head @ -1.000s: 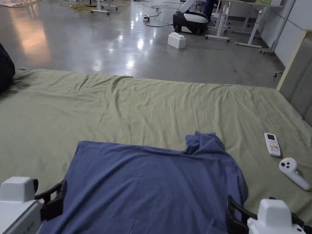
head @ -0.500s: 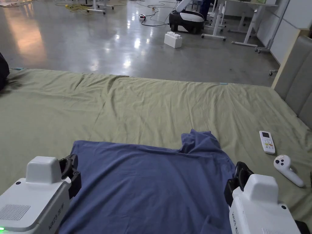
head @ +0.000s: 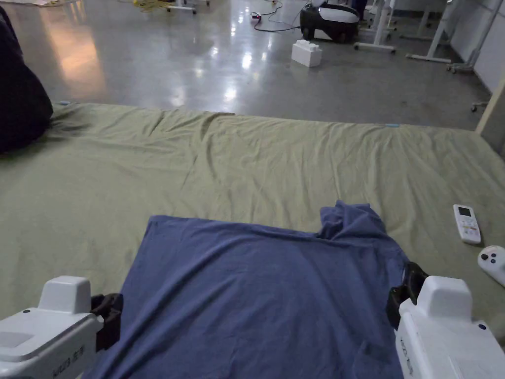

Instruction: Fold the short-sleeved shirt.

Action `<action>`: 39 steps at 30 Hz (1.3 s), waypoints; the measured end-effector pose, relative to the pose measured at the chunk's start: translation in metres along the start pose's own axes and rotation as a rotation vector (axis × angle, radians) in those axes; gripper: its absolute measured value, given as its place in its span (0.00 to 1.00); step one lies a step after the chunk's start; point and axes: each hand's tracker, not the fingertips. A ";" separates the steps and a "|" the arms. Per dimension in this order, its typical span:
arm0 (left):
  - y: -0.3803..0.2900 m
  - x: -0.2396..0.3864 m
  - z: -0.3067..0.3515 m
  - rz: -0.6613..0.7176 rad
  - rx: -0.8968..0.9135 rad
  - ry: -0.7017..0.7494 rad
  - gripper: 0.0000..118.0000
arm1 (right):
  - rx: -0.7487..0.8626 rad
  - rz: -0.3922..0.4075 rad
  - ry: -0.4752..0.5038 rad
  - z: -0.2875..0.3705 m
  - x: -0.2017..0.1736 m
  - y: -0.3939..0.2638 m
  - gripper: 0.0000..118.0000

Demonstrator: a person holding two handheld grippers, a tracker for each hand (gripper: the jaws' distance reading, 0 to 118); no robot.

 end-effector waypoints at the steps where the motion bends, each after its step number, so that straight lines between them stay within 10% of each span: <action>1: -0.006 0.003 0.007 0.001 -0.031 -0.002 0.00 | -0.008 0.001 0.003 -0.001 -0.001 -0.002 0.01; 10: -0.063 -0.031 0.026 0.045 -0.297 0.038 0.03 | -0.079 0.021 0.045 -0.006 -0.014 -0.021 0.01; 16: -0.066 -0.048 0.002 0.247 -0.220 0.074 0.53 | -0.108 0.027 0.060 -0.004 -0.017 -0.026 0.01; 32: -0.080 -0.028 -0.053 0.104 -0.366 0.157 0.50 | -0.170 0.032 0.062 -0.001 -0.011 -0.043 0.01; 36: -0.076 -0.026 -0.053 0.115 -0.376 0.093 0.14 | -0.181 0.032 0.062 0.000 -0.008 -0.046 0.01; 39: -0.070 -0.030 -0.050 0.092 -0.383 0.088 0.07 | -0.200 0.027 0.057 0.004 0.001 -0.047 0.01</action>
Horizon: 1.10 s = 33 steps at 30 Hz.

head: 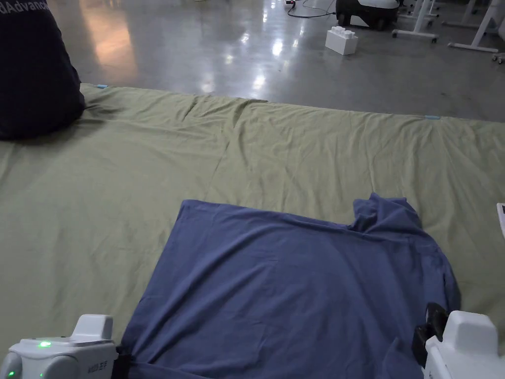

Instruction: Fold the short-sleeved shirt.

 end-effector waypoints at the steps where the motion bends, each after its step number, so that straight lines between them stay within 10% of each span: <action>1: -0.001 -0.001 0.004 0.002 0.005 -0.005 0.06 | -0.007 -0.002 -0.003 0.002 0.003 0.000 0.01; 8: 0.006 -0.012 0.013 0.014 0.045 -0.040 0.05 | -0.224 -0.043 -0.035 0.014 0.040 -0.011 0.02; 12: 0.010 -0.009 0.018 0.010 0.059 -0.039 0.05 | -0.376 -0.028 -0.038 0.019 0.056 -0.032 0.48; 15: 0.011 -0.007 0.020 0.003 0.066 -0.035 0.05 | -0.485 -0.025 -0.043 0.018 0.061 -0.053 0.59; 26: 0.005 -0.005 0.015 0.012 0.057 -0.030 0.05 | -0.589 -0.092 0.014 -0.010 0.050 -0.096 0.47; 29: 0.004 -0.004 0.014 0.015 0.058 -0.034 0.05 | -0.589 -0.047 0.033 -0.010 0.042 -0.090 0.16; 33: 0.004 -0.003 0.017 0.016 0.063 -0.035 0.05 | -0.601 0.000 0.017 -0.003 0.037 -0.084 0.10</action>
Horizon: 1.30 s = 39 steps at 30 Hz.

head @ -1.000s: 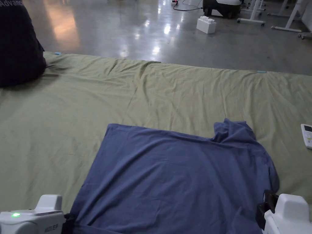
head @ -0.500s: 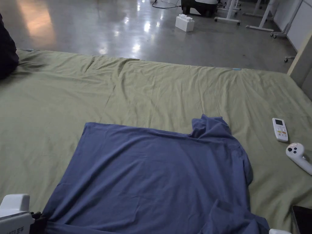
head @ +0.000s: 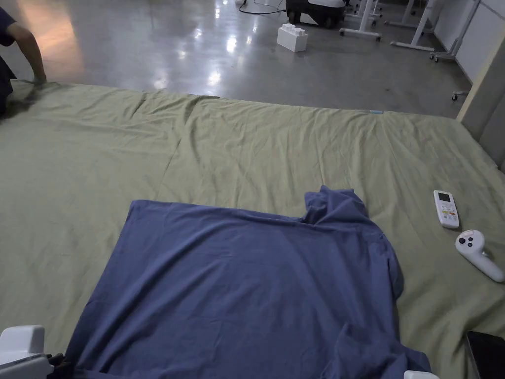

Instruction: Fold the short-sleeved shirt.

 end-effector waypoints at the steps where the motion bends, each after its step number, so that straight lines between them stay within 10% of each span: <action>1: 0.000 0.001 0.001 0.001 0.003 -0.001 0.05 | -0.010 0.029 -0.012 0.002 -0.001 0.001 0.09; 39: 0.156 0.036 -0.093 -0.021 0.130 0.013 0.05 | 0.190 -0.015 0.053 -0.049 0.006 0.175 0.08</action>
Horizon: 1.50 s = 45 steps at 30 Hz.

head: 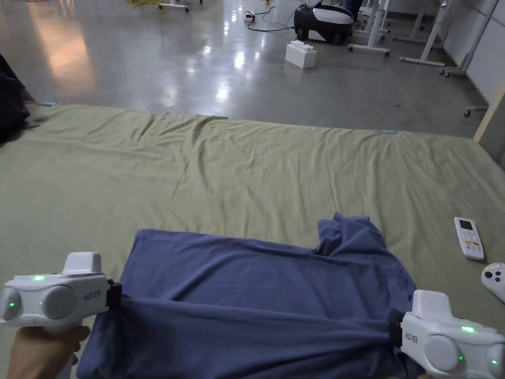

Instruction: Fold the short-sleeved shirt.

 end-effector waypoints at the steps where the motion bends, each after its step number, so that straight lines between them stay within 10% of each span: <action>1: 0.001 0.002 -0.006 -0.010 -0.008 0.001 0.05 | -0.014 0.004 -0.004 -0.009 0.000 0.004 0.08; 11: 0.005 0.007 -0.036 -0.063 -0.084 -0.006 0.05 | -0.116 0.001 -0.045 -0.051 0.016 0.002 0.11; 14: 0.004 0.008 -0.022 -0.057 -0.051 -0.007 0.10 | -0.046 0.005 -0.059 -0.025 0.005 -0.002 0.32; 18: 0.003 0.017 0.011 -0.046 0.081 -0.038 0.51 | 0.121 -0.017 -0.029 0.006 0.004 -0.003 0.62; 28: -0.025 0.071 0.108 -0.143 0.486 -0.054 0.51 | 0.567 -0.021 -0.057 0.091 -0.031 -0.017 0.70; 31: -0.035 0.077 0.124 -0.133 0.567 -0.065 0.36 | 0.634 -0.021 -0.064 0.109 -0.037 -0.022 0.60; 34: -0.044 0.081 0.130 -0.142 0.603 -0.026 0.11 | 0.686 0.000 -0.066 0.123 -0.046 -0.025 0.18; 45: -0.062 0.062 0.143 -0.121 0.597 -0.027 0.00 | 0.743 0.047 -0.086 0.143 -0.054 -0.031 0.01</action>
